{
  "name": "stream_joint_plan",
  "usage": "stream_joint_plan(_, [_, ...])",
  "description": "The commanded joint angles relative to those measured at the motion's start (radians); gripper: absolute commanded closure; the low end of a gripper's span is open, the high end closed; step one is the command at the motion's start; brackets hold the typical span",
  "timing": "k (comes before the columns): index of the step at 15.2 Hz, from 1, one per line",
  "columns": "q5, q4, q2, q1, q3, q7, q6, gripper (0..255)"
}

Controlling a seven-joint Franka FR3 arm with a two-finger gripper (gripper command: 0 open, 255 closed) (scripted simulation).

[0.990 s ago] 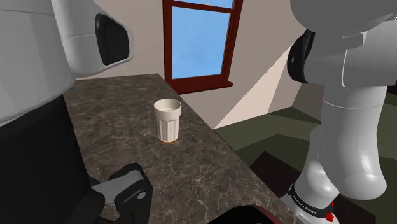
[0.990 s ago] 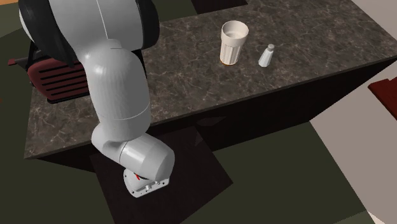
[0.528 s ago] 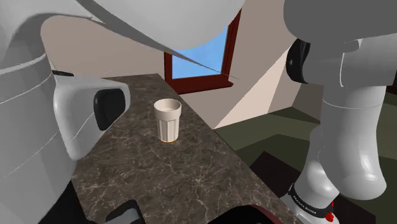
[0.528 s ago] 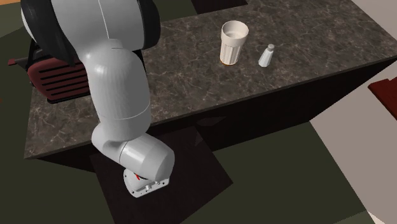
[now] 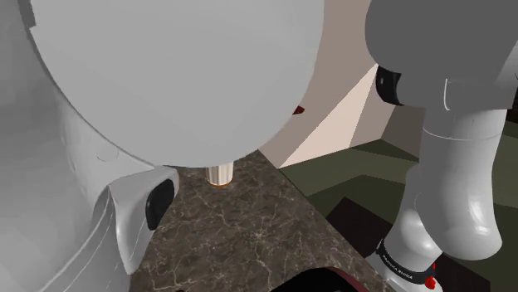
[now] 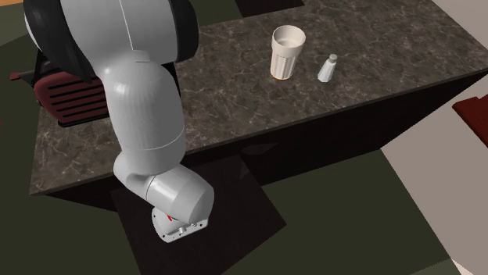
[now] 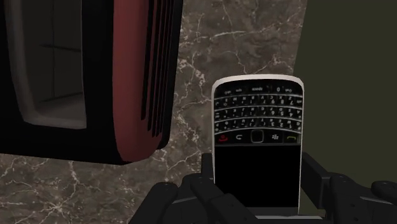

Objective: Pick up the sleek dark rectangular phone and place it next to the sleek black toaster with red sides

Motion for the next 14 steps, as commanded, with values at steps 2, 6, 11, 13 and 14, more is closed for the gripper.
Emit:
stream_joint_plan(2, [0.001,-0.044,-0.003,-0.008,-0.001,0.001,0.042,255])
stream_joint_plan(6, [-0.003,-0.097,-0.001,-0.016,-0.004,0.004,0.095,255])
stream_joint_plan(11, [-0.014,-0.156,0.008,-0.019,-0.01,0.011,0.159,255])
stream_joint_plan(13, [-0.02,-0.178,0.013,-0.019,-0.013,0.015,0.183,255])
stream_joint_plan(14, [-0.023,-0.188,0.017,-0.019,-0.015,0.017,0.195,255])
